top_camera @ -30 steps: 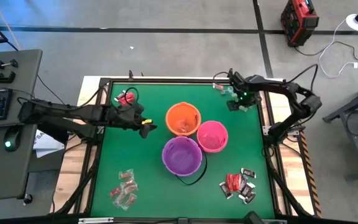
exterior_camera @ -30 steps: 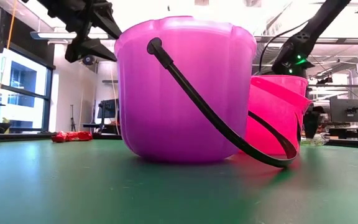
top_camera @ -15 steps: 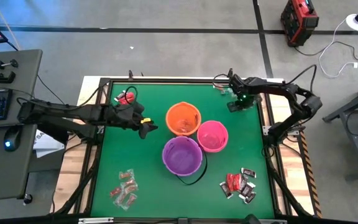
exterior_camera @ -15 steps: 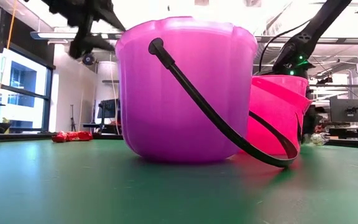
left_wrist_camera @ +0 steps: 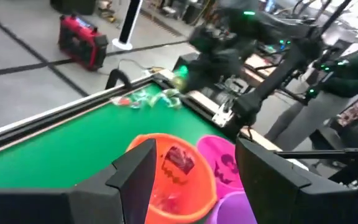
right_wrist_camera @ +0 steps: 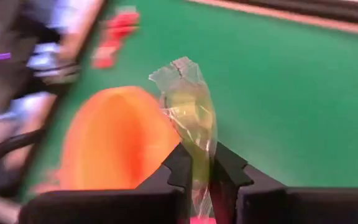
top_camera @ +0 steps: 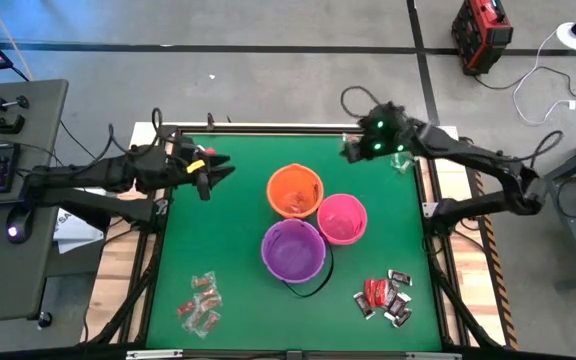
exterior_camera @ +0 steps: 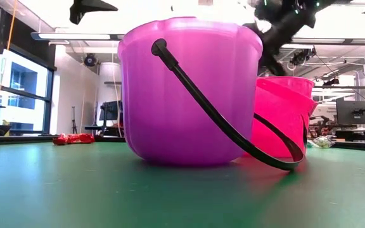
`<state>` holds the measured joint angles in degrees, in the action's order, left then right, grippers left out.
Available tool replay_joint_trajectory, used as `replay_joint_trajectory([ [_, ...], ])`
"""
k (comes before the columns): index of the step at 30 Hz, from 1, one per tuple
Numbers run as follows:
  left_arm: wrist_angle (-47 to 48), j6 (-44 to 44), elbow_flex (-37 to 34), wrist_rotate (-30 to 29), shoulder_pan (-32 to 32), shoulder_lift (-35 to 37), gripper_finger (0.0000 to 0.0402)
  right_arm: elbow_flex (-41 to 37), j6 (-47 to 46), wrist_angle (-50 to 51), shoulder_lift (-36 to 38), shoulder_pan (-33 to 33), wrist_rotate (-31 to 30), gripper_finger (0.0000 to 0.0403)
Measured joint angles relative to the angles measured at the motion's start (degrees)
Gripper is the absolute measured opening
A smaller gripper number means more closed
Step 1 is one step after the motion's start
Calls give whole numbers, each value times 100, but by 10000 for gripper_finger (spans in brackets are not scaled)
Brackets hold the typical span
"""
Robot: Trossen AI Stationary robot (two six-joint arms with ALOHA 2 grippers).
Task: Sort candy by brand, put in halloween buckets
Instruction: Put the green gummy into the orange bucket, then put the orange gummy into the orange bucket
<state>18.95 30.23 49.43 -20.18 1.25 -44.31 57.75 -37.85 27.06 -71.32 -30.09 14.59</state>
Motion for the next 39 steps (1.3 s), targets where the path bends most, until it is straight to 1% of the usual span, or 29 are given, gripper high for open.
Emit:
replay_joint_trajectory([
  [2, 191, 155, 0, 0, 26, -7, 209, -41, -306, -494, -128, 523, 10, 21],
  [5, 316, 341, 0, 21, 27, -56, 209, -47, -522, -1383, -454, 1196, -72, 28],
  [8, 103, 151, -2, 412, 25, -49, 209, 64, -551, -2046, -849, 1626, -228, 57],
  [11, 5, 17, 0, 784, 23, -33, 209, 296, -273, -1886, -1306, 1802, -274, 108],
  [15, 227, 35, 0, 1195, 23, -8, 209, 641, 124, -1490, -1761, 1843, -404, 196],
  [18, 423, 104, 0, 1768, -21, 2, 209, 978, 560, -1213, -1855, 1806, -402, 256],
  [21, 654, 296, 11, 2259, -396, -118, 209, 1352, 1071, -1055, -1805, 1722, -405, 292],
  [23, 1172, 468, 13, 2581, -840, -308, 209, 1674, 1408, -811, -1739, 1646, -475, 300],
  [26, 2316, 706, 3, 2879, -1712, -786, 209, 2226, 1931, -362, -1732, 1511, -524, 302],
  [28, 2941, 757, 0, 2876, -2290, -1132, 209, 2486, 2201, -126, -1741, 1433, -563, 303],
  [30, 3315, 790, 0, 2702, -2773, -1532, 209, 2643, 2347, -47, -1741, 1378, -703, 303],
  [32, 3464, 1043, 0, 2338, -3145, -1945, 209, 2754, 2437, 101, -1741, 1316, -795, 303],
  [34, 3352, 1311, 0, 2072, -3411, -2303, 209, 2777, 2512, 186, -1741, 1273, -810, 303],
  [36, 3203, 1490, 2, 1964, -3630, -2670, 209, 2777, 2556, 324, -1745, 1231, -810, 303],
  [39, 2907, 1592, 2, 1956, -3894, -3198, 209, 2777, 2666, 573, -1750, 1184, -832, 303],
])
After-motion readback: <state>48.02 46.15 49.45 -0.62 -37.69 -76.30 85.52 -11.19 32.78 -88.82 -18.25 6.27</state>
